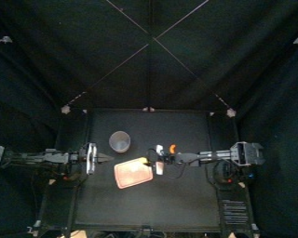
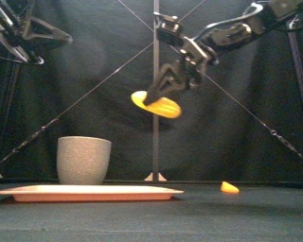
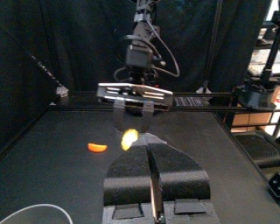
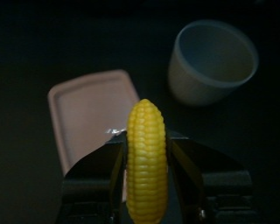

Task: Pick the corn then place it in the grey bowl
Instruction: Place corn in the grey bowl

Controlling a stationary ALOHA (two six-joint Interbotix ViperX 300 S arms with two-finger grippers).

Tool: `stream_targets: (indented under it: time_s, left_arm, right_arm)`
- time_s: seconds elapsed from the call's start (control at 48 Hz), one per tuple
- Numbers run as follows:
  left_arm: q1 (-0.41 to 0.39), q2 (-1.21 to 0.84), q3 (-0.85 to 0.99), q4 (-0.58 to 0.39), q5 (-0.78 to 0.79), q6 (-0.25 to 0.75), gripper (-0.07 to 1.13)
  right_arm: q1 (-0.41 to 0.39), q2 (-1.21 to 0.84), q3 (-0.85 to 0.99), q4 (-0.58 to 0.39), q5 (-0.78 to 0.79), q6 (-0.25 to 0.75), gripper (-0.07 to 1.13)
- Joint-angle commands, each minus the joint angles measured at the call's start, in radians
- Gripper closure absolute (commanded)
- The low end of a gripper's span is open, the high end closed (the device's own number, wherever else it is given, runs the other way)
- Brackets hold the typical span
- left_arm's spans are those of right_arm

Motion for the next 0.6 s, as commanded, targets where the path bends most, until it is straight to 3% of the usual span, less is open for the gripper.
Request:
stream_targets:
  time_s: [0.021,0.438,0.604]
  left_arm:
    - [0.002,0.000,-0.015,0.002,-0.005,0.002,1.10]
    - [0.006,-0.005,-0.011,0.002,-0.005,0.002,1.10]
    - [0.006,-0.008,-0.012,0.002,-0.005,0.002,1.10]
  right_arm:
    - [-0.051,0.048,-0.153,-0.018,-0.005,-0.003,0.50]
    - [-0.143,0.440,-0.649,-0.026,0.000,-0.011,0.49]
    - [-0.146,0.480,-0.689,-0.018,0.026,-0.009,0.36]
